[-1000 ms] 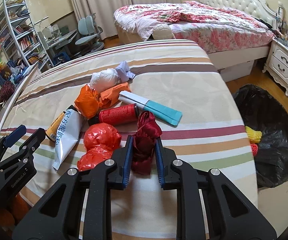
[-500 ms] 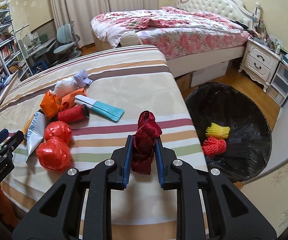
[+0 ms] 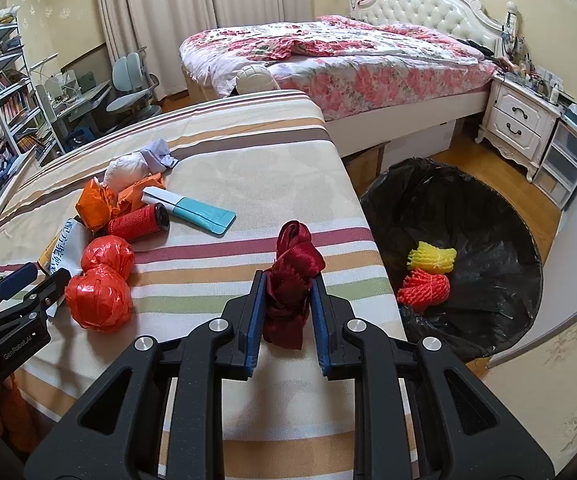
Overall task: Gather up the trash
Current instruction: 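Grasp the white milk powder packet with the left tool while the right tool holds the red bag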
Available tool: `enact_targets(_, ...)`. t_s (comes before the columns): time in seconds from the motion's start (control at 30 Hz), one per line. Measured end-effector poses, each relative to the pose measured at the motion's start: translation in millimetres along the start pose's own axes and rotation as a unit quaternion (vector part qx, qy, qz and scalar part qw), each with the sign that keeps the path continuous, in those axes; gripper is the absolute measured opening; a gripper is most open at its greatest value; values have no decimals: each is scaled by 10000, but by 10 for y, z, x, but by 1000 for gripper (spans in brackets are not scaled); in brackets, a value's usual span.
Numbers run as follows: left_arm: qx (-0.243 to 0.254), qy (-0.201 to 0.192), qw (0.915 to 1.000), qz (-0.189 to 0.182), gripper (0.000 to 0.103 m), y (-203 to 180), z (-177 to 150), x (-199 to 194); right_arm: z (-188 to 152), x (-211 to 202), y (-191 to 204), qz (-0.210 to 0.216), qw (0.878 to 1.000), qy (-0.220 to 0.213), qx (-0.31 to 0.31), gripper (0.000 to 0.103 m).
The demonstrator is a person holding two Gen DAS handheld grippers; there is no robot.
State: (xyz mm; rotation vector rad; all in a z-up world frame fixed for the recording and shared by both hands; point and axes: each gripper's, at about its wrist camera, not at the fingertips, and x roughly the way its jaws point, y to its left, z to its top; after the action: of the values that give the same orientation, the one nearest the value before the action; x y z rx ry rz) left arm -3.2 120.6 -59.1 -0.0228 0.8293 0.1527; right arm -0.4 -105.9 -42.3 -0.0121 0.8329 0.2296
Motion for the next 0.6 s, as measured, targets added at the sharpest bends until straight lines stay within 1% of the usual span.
enact_targets(0.03, -6, 33, 10000, -56, 65, -3, -4, 6, 1, 1, 0, 5, 10000, 0, 1, 22)
enact_targets(0.1, -19, 110, 9999, -128, 60, -7, -14, 28, 2, 5, 0, 14, 10000, -1, 4, 22)
enact_targets(0.17, -26, 176, 9997, -183, 51, -4, -23, 47, 2, 4, 1, 11, 10000, -2, 0, 22)
enact_targets(0.3, -18, 216, 9994, -259, 40, -7, -59, 45, 2, 6, 2, 6, 10000, -1, -1, 22)
enact_targets(0.43, 59, 110, 9995, -280, 38, -25, -89, -8, 2, 7, 3, 6, 10000, -1, -7, 22)
enact_targets(0.6, 22, -42, 9995, -319, 37, 0, -107, -96, 5, 4, 4, 12, 10000, -2, -8, 22)
